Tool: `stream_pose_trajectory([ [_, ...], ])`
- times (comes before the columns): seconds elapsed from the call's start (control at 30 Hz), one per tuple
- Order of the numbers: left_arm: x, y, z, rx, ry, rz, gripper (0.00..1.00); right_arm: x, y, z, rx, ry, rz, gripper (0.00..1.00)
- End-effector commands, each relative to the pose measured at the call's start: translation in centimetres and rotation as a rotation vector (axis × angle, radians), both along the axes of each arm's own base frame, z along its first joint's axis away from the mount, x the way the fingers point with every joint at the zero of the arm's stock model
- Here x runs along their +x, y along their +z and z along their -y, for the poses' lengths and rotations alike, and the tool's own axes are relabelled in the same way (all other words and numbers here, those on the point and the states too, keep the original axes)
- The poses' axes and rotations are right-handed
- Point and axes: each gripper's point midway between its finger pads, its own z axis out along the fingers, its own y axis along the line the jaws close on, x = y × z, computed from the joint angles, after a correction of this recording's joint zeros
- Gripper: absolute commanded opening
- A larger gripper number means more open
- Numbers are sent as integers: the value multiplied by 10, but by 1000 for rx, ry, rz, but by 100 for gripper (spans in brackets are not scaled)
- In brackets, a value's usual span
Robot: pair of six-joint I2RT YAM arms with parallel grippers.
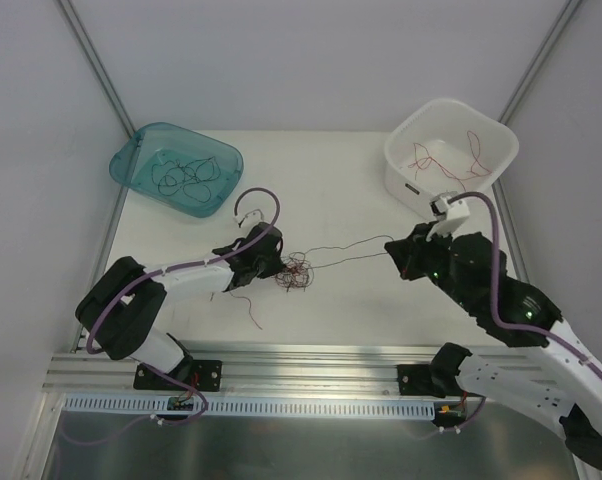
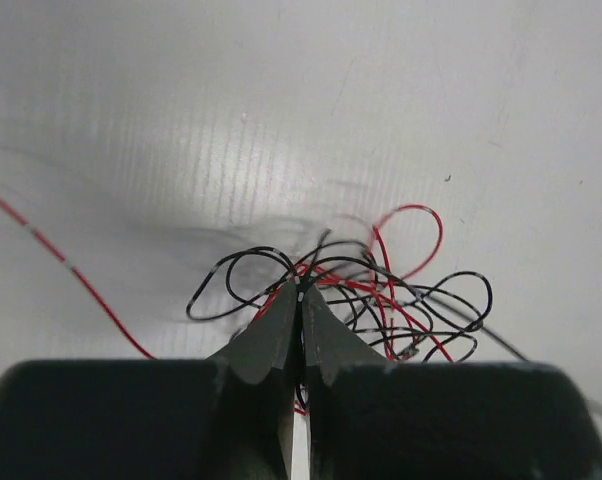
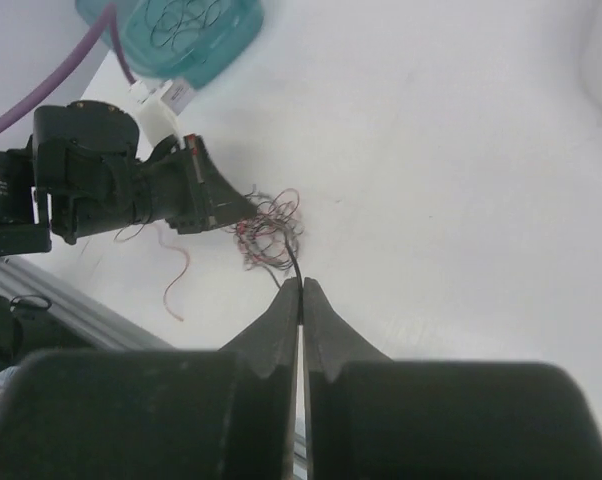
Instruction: Untangle the cables
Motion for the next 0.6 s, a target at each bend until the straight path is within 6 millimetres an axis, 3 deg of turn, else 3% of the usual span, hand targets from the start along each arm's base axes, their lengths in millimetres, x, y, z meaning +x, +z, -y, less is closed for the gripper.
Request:
stream_pose_trajectory([
  [0.0,10,-1,-23,72,50,8,0,-3,30,54,-45,-152,104,1],
  [0.13,19,5,-33,83,70,30,1,-13,42,91,-65,-239,149,1],
  [0.27,24,11,-49,108,83,39,2,-23,52,114,-53,-286,172,1],
  [0.57,34,1,-85,186,147,4,6,-50,88,150,17,-305,227,1],
])
